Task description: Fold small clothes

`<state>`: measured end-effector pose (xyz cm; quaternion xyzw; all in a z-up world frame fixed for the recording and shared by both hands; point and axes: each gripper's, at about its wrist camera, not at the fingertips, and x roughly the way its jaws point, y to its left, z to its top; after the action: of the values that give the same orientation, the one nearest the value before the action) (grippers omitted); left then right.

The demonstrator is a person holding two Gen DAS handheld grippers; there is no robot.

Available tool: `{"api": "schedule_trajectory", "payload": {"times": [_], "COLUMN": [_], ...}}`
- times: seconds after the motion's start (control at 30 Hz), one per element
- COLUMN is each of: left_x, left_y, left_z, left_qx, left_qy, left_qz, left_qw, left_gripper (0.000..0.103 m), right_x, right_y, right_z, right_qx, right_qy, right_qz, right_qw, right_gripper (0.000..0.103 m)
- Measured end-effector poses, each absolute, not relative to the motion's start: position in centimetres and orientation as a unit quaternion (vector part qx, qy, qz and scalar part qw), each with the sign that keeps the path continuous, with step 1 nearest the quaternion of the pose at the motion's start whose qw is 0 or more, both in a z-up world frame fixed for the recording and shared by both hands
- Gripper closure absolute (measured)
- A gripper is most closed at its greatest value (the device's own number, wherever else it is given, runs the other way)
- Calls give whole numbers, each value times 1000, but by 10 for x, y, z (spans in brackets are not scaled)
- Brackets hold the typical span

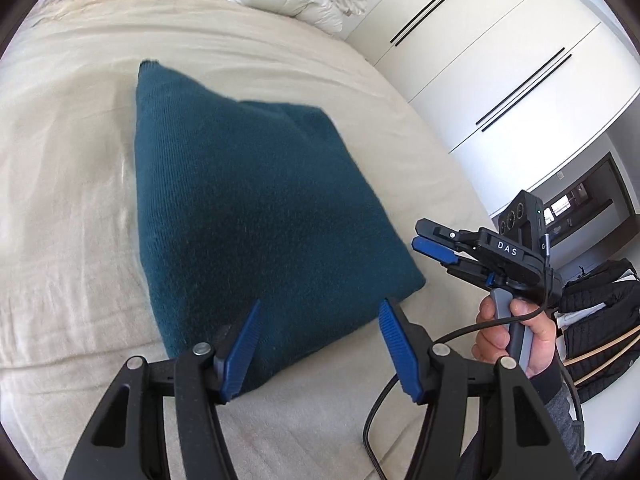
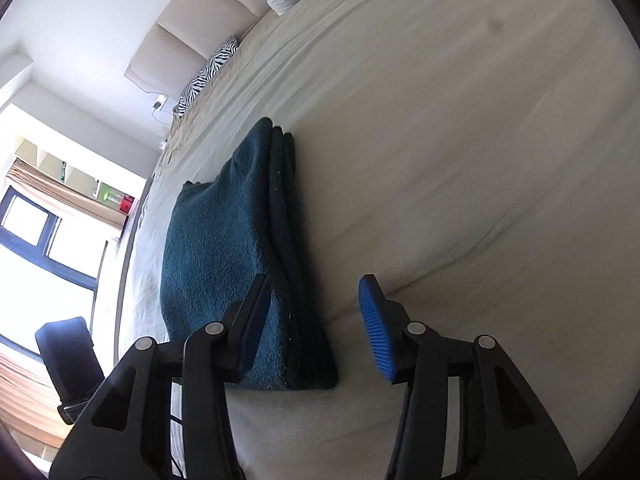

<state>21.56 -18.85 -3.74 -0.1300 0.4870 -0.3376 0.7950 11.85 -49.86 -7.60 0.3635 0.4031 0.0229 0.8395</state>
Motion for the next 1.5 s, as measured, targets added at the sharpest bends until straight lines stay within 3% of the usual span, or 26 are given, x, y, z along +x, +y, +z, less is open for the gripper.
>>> {"api": "schedule_trajectory", "payload": {"times": [0.13,0.3,0.57,0.7,0.93,1.03,1.17,1.5], "left_x": [264,335,355,358,356,349,345,343], "left_y": [-184,-189,-215,-212,-220,-225,-228,-230], "left_z": [-29,-46,-74,-81,-81,-80,-81,-82], "left_qx": [-139,-176,-136,-126,-100,-85,-73,-55], "left_qy": [480,502,518,520,505,496,488,476], "left_qz": [-324,-310,-306,-299,-295,-289,-285,-279], "left_qw": [804,788,787,790,805,815,822,832], "left_gripper": [39,46,49,56,56,56,56,55], "right_x": [141,206,294,289,250,235,225,216], "right_y": [-502,-480,-469,-477,-467,-456,-468,-467], "right_z": [-49,-40,-95,-107,-76,-90,-117,-122], "right_qx": [388,389,406,430,431,402,437,459], "right_qy": [373,392,467,443,413,444,413,375], "right_qz": [70,144,127,147,184,174,190,202], "right_qw": [840,821,775,773,781,782,776,780], "right_gripper": [57,57,61,65,60,60,72,72]}}
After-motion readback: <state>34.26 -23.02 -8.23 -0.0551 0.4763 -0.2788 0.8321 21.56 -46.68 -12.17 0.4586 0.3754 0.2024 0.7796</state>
